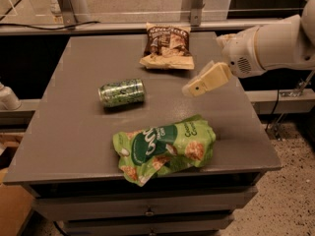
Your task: Knock green can over
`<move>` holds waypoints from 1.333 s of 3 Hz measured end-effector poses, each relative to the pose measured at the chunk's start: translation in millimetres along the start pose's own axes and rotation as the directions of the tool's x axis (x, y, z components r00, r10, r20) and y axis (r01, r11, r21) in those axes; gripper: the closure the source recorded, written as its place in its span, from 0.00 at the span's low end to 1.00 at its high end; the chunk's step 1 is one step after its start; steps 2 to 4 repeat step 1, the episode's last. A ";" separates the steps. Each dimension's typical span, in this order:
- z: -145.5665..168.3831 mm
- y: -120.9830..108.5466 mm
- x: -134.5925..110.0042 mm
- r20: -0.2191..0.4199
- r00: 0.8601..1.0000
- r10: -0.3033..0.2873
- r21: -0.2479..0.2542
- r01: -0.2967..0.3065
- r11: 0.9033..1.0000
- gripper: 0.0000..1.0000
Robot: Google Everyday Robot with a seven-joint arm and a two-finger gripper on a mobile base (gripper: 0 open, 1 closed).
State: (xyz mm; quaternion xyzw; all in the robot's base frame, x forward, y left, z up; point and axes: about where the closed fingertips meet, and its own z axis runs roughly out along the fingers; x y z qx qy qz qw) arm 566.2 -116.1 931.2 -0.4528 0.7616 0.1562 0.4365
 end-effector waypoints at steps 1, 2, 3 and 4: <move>0.5 0.3 -0.3 -0.001 1.000 -0.002 -0.001 0.002 1.000 0.00; 0.5 0.3 -0.3 -0.001 1.000 -0.002 -0.001 0.002 1.000 0.00; 0.5 0.3 -0.3 -0.001 1.000 -0.002 -0.001 0.002 1.000 0.00; 0.5 0.3 -0.3 -0.001 1.000 -0.002 -0.001 0.002 1.000 0.00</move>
Offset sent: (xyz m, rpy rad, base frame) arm 0.0000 0.0000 0.0000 0.0000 0.0000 0.0000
